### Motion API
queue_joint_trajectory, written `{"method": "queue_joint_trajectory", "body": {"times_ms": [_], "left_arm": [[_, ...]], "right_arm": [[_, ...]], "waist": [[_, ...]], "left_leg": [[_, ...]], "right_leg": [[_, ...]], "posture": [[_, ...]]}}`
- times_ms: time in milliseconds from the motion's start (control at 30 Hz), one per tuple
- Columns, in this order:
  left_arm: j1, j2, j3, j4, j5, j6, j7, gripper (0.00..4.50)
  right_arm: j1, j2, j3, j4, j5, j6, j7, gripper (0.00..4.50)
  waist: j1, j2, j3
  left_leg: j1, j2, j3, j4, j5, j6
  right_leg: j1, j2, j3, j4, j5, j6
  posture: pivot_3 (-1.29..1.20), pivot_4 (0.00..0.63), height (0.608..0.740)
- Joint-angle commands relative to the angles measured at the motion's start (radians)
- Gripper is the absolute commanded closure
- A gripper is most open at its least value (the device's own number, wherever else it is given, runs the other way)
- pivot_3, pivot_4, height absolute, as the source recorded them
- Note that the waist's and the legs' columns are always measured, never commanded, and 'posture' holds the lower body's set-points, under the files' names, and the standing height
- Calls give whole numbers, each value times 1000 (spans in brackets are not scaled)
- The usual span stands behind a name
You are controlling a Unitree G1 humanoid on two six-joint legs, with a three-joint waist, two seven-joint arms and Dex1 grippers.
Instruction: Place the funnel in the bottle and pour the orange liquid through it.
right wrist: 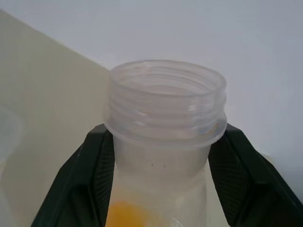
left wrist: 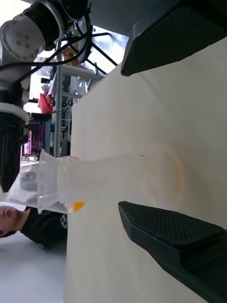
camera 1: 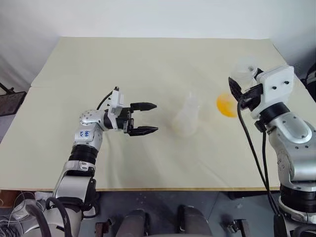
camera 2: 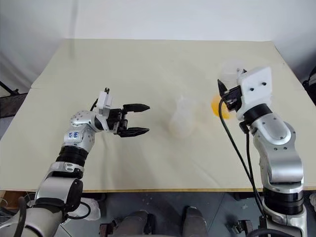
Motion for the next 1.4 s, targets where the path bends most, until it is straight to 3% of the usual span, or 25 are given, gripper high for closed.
{"method": "queue_joint_trajectory", "body": {"times_ms": [33, 200, 600, 1400], "left_arm": [[-48, -6, 6, 32, 12, -31, -19, 0], [-90, -13, 10, 116, 27, -70, -45, 0], [-154, -33, 12, 231, 46, -119, -86, 0], [-189, -57, 17, 281, 58, -138, -107, 0]], "right_arm": [[-5, -37, 71, -144, -136, 87, -64, 2084], [-16, -99, 229, -181, -352, 161, -94, 2084], [-89, -179, 413, -166, -652, 168, 29, 2084], [-109, -224, 347, -28, -863, -202, 193, 2084]], "waist": [[1, 0, 0], [3, 0, 0], [2, 0, 0], [0, 0, 0]], "left_leg": [[0, 0, 0, 0, 0, 0], [0, -1, 0, 0, 0, 0], [-1, -1, 1, 0, 0, 0], [-1, 0, 1, 0, 0, 0]], "right_leg": [[0, 0, 0, 0, 0, 0], [0, 0, 0, 0, 0, 0], [-1, 0, 0, 0, 0, 0], [-1, 0, 0, -1, 0, 0]], "posture": [[0, 150, 740], [0, 150, 740], [0, 150, 740], [0, 150, 740]]}}
